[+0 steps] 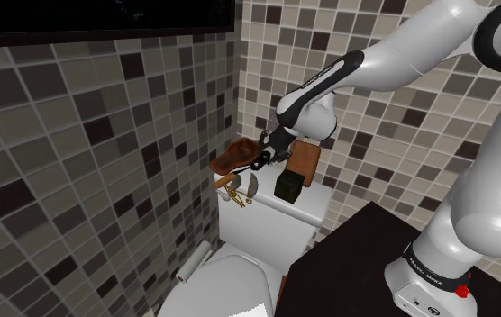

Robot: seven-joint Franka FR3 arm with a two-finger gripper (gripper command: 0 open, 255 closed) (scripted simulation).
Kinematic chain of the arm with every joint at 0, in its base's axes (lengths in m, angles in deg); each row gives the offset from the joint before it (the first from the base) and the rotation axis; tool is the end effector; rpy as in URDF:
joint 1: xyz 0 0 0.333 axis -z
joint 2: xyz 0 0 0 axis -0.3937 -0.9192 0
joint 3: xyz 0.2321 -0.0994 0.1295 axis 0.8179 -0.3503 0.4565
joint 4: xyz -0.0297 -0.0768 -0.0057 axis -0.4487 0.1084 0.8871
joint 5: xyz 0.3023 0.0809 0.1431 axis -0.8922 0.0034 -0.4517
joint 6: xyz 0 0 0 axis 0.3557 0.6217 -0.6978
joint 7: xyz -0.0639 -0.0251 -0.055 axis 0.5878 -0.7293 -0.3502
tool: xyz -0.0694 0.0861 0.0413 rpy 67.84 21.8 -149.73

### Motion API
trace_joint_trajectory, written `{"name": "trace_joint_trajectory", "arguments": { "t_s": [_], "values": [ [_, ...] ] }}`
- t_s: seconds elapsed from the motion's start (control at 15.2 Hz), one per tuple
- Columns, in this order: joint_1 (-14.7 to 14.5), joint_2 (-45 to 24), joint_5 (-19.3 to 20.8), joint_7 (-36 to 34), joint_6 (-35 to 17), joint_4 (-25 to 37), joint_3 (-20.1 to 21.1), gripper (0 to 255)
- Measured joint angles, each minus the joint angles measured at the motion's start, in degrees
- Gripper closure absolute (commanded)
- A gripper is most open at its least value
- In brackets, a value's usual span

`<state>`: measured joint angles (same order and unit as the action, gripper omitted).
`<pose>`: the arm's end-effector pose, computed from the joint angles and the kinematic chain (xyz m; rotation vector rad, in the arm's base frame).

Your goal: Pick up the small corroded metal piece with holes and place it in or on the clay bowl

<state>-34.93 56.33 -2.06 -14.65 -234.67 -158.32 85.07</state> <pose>0.4857 0.0537 0.2949 -2.2599 1.4531 -0.2753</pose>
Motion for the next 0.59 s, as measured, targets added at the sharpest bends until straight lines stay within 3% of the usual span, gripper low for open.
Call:
{"name": "trace_joint_trajectory", "arguments": {
  "t_s": [0.59],
  "values": [
    [0.9,-15.6,8.8,-6.6,8.1,22.9,-3.8,255]
  ]
}}
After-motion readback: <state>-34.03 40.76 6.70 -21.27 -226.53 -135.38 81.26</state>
